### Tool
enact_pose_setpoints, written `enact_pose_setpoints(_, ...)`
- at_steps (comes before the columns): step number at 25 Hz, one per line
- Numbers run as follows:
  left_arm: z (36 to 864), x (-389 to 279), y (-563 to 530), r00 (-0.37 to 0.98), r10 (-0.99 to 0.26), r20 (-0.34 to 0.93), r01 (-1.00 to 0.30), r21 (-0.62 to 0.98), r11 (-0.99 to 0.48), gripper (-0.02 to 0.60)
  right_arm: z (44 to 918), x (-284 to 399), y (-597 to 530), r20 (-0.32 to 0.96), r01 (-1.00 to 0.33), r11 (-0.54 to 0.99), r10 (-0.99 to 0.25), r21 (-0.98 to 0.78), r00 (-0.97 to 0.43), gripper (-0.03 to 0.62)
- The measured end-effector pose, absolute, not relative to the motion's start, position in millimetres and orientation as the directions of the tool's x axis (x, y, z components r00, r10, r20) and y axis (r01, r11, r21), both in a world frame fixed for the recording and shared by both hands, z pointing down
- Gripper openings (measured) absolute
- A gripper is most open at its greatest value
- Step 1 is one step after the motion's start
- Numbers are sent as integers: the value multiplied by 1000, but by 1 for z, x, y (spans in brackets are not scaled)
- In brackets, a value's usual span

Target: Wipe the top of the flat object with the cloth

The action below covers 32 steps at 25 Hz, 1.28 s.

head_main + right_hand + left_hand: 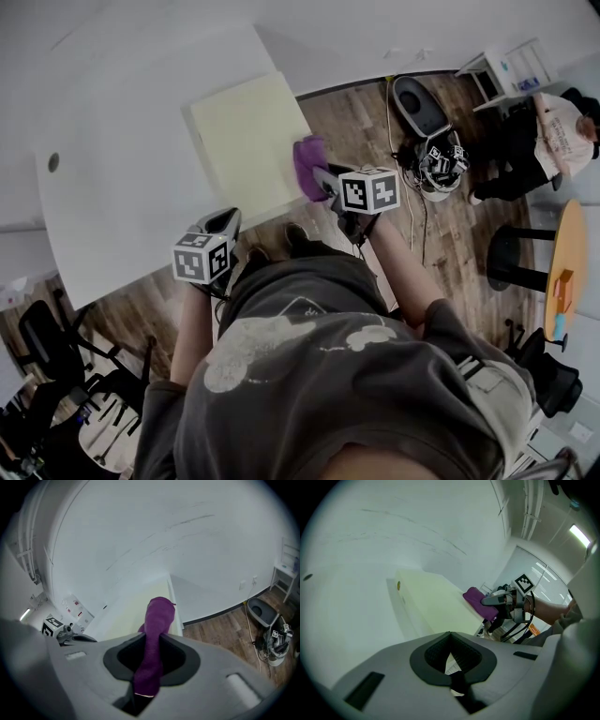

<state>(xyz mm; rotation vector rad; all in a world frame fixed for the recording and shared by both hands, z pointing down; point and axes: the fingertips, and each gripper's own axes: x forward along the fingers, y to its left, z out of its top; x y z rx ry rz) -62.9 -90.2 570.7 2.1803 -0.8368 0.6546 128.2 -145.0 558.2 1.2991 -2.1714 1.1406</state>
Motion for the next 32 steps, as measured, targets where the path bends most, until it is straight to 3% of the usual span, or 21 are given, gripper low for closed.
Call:
enact_pose_setpoints(17, 572, -66, -90, 677, -362, 641, -711, 443, -546, 0, 561, 172, -148, 705, -914, 162, -591, -372, -392, 75)
enact_pose_setpoints(32, 551, -80, -96, 757, -380, 531, -630, 441, -639, 0, 524, 133, -157, 637, -922, 129, -687, -366, -350, 75)
